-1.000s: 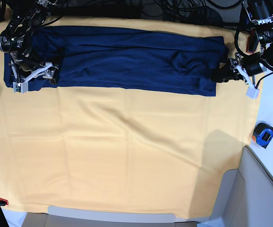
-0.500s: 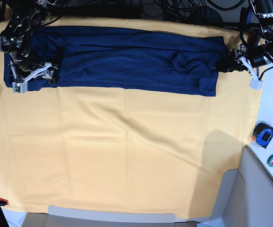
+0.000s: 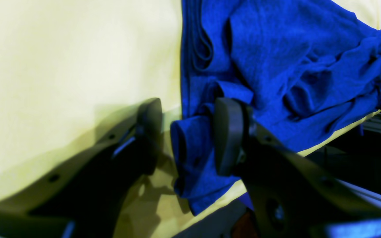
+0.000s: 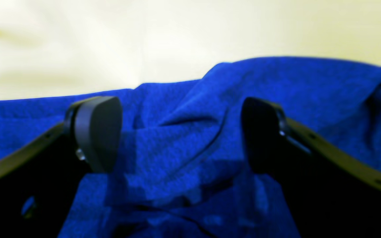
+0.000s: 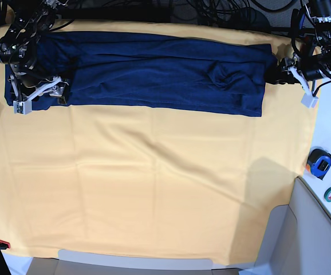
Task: Fold the T-shirt properly
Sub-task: 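Grasp both ends of the navy strip with both grippers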
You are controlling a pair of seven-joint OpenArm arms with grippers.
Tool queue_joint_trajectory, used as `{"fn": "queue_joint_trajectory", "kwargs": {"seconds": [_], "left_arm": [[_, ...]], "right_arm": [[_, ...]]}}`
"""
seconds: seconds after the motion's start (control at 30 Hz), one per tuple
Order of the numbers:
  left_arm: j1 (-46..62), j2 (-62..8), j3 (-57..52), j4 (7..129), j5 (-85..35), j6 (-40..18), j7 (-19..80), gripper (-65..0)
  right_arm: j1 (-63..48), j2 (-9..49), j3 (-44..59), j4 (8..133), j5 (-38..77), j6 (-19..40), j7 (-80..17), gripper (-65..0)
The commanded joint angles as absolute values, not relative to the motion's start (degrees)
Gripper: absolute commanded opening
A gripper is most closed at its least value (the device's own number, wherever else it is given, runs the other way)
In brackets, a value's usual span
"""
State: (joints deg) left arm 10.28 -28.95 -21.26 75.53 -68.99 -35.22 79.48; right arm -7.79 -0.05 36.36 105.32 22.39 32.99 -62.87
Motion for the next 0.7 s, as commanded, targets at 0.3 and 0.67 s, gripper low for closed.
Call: {"fn": "queue_joint_trajectory", "kwargs": {"seconds": [0.3, 0.67], "left_arm": [[9.9, -25.1, -18.6, 76.2, -68.9, -35.4, 80.0, -39.3], [8.5, -24.4, -18.8, 76.2, -69.0, -35.4, 80.0, -39.3]], "right_arm": [[-7.4, 0.2, 36.4, 106.8, 23.0, 33.3, -61.8, -9.8], [-7.4, 0.2, 36.4, 107.0, 23.0, 33.3, -61.8, -9.8]]}}
